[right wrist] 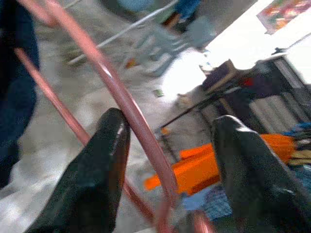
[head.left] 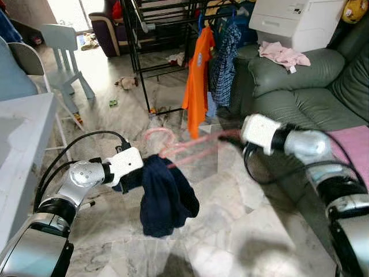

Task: Hang hanger

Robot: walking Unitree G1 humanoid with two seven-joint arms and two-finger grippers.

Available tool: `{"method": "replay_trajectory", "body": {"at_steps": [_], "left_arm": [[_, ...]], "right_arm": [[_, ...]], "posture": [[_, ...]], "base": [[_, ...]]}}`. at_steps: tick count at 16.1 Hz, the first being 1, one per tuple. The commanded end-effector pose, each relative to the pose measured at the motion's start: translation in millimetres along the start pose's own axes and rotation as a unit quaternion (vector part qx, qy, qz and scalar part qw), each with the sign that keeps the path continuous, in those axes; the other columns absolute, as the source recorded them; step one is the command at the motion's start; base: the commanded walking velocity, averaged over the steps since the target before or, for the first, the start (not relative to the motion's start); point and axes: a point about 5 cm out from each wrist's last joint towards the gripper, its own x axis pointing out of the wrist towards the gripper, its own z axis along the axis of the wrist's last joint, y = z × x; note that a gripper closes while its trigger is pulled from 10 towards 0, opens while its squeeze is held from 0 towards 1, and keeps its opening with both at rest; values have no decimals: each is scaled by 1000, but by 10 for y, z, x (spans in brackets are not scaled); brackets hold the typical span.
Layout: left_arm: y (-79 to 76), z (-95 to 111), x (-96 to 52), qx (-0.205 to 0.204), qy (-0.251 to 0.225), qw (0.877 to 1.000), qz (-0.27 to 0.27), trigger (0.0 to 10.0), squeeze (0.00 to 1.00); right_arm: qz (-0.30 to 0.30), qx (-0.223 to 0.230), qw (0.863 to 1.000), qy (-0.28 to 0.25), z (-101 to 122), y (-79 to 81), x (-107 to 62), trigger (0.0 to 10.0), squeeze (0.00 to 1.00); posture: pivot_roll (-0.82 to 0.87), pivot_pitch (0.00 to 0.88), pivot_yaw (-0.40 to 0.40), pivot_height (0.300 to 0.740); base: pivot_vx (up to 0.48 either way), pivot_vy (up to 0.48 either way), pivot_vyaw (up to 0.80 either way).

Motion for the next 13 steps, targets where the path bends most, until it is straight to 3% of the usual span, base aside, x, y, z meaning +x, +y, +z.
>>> {"method": "replay_trajectory", "body": {"at_steps": [1, 3, 5, 7, 9, 10, 12, 13], "left_arm": [[-9, -184, -104, -3, 49, 999, 12, 0, 0], [16, -242, -118, -38, 59, 996, 61, 0, 0], [22, -270, -101, -107, 48, 987, 110, 0, 0], [24, -272, -82, -133, 44, 981, 132, 0, 0], [127, -231, -90, -177, 20, 965, 193, 0, 0], [242, -162, -118, -216, -20, 946, 240, 0, 0], [358, 53, -129, -257, -124, 923, 258, 0, 0], [367, 125, -123, -264, -152, 920, 248, 0, 0]], "right_arm": [[-78, 7, 997, -22, 85, -285, -108, 10000, 1000], [-116, 29, 992, -46, 116, -337, -103, 10000, 1000], [-143, 42, 987, -63, 136, -335, -75, 10000, 1000], [-159, 50, 984, -63, 128, -340, -73, 10000, 1000], [-237, 104, 964, -56, 49, -392, -113, 10000, 1000], [-289, 144, 945, -48, -23, -389, -142, 10000, 0], [-342, 191, 920, 32, -258, -196, -109, 10000, 0], [-349, 219, 911, 34, -300, -120, -82, 10000, 0]], "posture": [[-137, 0, 56, 740], [-137, 0, 56, 740], [-132, 0, 60, 740], [-131, 0, 60, 740], [-126, 0, 61, 740], [-125, 0, 63, 740], [-121, 0, 71, 740], [-121, 0, 71, 740]], "base": [[0, 0, 0], [0, 0, 0], [0, 0, 0], [0, 0, 0], [0, 0, 0], [0, 0, 0], [0, 0, 0], [0, 0, 0]]}}
